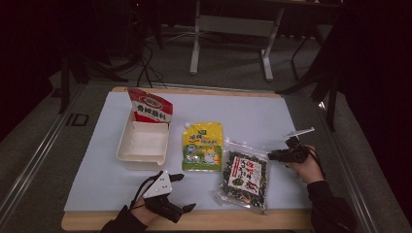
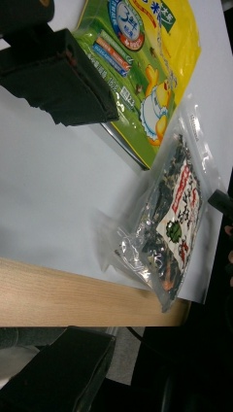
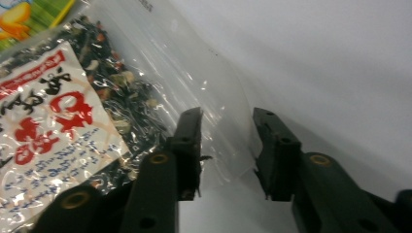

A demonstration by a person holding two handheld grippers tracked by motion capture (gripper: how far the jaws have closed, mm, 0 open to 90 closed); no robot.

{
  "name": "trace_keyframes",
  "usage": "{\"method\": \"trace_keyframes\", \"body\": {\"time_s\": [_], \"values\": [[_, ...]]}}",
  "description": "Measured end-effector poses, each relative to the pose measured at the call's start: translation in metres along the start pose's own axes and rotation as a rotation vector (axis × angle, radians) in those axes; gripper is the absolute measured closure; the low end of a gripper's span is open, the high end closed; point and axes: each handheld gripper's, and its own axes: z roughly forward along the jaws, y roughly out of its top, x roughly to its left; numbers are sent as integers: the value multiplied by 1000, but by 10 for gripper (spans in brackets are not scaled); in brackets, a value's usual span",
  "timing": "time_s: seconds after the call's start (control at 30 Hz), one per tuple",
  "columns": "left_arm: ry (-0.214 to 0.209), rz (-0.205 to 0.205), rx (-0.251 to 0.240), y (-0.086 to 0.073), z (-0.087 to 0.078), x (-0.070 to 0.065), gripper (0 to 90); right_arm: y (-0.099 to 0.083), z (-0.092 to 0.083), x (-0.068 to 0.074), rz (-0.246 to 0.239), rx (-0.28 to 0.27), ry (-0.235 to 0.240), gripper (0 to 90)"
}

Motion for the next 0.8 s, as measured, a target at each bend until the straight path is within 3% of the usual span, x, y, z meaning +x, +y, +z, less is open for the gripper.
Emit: {"method": "trace_keyframes", "body": {"time_s": [0.17,0.2,0.27,0.4,0.6,0.8], "values": [[-1,-4,-2,0,0,0,19,3,1,0,3,26,0,775],[-2,-7,-3,0,0,1,19,4,1,1,1,33,8,868],[-6,-12,-4,0,0,1,19,5,-3,2,-24,22,16,890],[-16,-22,-13,0,1,1,19,8,-11,12,-75,8,-15,897],[-23,-25,-20,0,1,0,19,15,-32,21,-116,-48,-63,898],[-10,-7,-15,3,1,1,19,20,-56,29,-134,-140,-42,898]]}}
